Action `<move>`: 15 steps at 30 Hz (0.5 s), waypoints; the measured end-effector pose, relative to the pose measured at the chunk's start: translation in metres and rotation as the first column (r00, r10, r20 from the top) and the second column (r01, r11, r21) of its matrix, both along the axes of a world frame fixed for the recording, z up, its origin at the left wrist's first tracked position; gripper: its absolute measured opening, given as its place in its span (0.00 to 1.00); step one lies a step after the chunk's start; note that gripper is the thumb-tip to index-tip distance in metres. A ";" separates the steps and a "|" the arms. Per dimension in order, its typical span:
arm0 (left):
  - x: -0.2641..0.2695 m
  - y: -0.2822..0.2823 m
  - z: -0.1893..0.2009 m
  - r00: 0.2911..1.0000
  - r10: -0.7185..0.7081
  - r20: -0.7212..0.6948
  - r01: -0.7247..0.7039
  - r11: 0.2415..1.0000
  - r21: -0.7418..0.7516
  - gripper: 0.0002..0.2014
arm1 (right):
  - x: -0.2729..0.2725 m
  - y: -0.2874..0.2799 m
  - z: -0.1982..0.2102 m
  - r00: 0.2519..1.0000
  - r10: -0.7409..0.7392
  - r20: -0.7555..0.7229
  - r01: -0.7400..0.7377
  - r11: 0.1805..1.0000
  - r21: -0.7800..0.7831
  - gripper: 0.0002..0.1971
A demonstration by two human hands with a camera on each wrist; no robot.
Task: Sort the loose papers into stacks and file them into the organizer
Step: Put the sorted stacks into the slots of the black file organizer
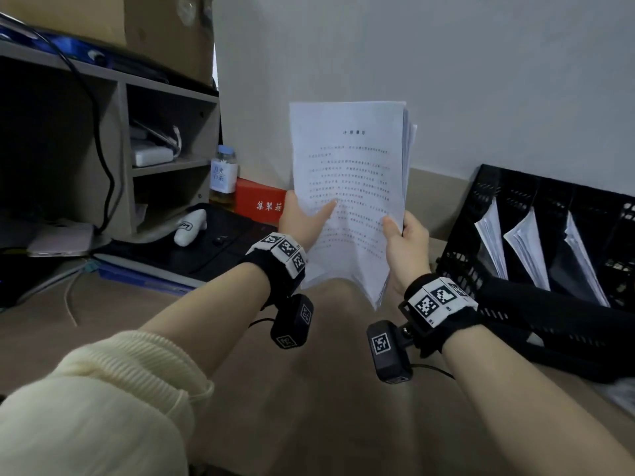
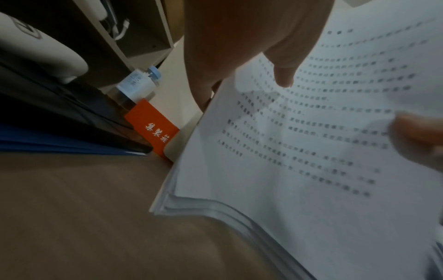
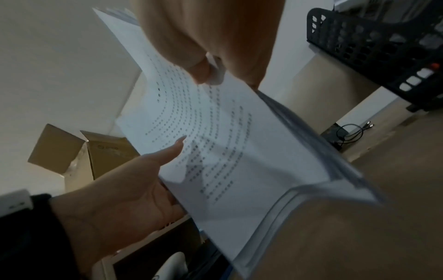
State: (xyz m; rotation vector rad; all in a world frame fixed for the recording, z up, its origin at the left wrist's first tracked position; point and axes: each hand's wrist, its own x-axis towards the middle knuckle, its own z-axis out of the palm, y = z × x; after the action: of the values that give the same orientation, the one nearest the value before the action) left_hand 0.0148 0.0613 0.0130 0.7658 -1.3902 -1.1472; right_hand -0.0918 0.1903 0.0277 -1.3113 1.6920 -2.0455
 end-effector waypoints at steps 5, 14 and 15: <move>-0.008 0.011 -0.008 0.996 -0.081 -0.026 0.080 0.996 -0.025 0.21 | -0.002 0.001 -0.008 0.994 -0.024 0.106 0.026 1.000 -0.014 0.13; -0.013 0.018 -0.028 0.949 -0.316 0.010 0.306 0.925 0.227 0.28 | -0.015 0.006 -0.028 0.954 -0.010 0.300 -0.051 0.980 0.194 0.12; -0.011 0.018 -0.029 0.945 -0.326 0.024 0.311 0.919 0.242 0.25 | -0.016 0.007 -0.028 0.954 -0.006 0.299 -0.059 0.976 0.209 0.12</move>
State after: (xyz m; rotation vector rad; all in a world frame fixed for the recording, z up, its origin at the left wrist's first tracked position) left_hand 0.0034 0.0794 -0.0159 0.7640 -1.4854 -1.5771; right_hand -0.1074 0.1972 -0.0006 -0.9001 1.6881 -1.8687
